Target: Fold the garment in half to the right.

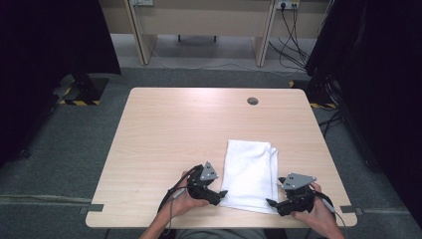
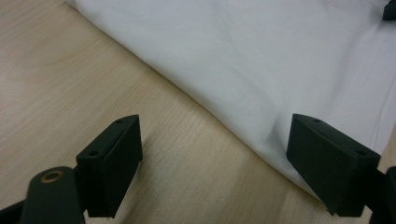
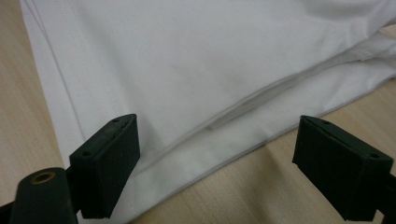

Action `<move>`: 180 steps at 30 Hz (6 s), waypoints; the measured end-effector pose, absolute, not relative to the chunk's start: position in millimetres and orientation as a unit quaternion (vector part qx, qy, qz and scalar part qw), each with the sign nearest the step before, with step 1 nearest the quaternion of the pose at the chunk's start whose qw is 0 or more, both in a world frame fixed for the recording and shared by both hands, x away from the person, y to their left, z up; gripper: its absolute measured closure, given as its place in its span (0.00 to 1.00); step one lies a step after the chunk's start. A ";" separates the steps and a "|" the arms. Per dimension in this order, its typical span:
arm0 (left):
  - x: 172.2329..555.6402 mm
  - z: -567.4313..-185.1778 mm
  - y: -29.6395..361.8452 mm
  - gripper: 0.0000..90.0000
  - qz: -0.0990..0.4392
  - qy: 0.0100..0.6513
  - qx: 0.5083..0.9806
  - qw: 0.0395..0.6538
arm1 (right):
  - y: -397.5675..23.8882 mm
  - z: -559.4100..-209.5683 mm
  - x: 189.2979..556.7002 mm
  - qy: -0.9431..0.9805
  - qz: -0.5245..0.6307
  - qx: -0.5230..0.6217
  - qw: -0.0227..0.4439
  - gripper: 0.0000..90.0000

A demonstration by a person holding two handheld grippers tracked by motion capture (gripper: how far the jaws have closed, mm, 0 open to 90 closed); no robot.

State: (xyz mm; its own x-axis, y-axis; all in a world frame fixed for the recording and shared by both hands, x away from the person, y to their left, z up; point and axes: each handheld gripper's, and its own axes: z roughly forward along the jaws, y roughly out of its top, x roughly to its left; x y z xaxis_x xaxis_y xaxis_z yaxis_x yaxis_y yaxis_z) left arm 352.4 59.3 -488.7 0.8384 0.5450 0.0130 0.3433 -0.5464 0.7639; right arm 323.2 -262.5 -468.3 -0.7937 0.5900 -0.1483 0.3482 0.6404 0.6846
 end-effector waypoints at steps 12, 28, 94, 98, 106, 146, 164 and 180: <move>342.3 -489.2 71.0 0.19 0.123 0.255 0.871 0.402 | -251.4 -454.1 356.7 0.874 0.366 0.276 0.163 0.15; 339.3 -489.3 71.5 0.23 0.121 0.256 0.870 0.404 | -234.0 -473.5 444.2 0.857 0.342 0.341 0.181 0.11; 347.6 -484.7 126.4 0.04 0.126 0.320 0.842 0.415 | -202.9 -476.0 423.7 0.888 0.325 0.310 0.099 0.04; 351.5 -487.9 126.3 0.04 0.124 0.328 0.841 0.413 | -192.1 -476.5 435.1 0.890 0.327 0.302 0.099 0.03; 353.8 -487.5 129.6 0.05 0.136 0.336 0.838 0.407 | -165.8 -477.5 456.1 0.894 0.329 0.287 0.100 0.01; 357.5 -490.0 116.2 0.03 0.180 0.347 0.842 0.371 | -122.3 -470.3 511.9 0.877 0.369 0.297 0.084 0.15; 357.3 -490.1 115.6 0.05 0.160 0.344 0.845 0.377 | -130.1 -462.2 491.8 0.883 0.366 0.271 0.110 0.08; 415.9 -481.1 116.3 0.05 0.182 0.405 0.803 0.398 | -152.8 -478.5 428.1 0.910 0.359 0.186 0.091 0.09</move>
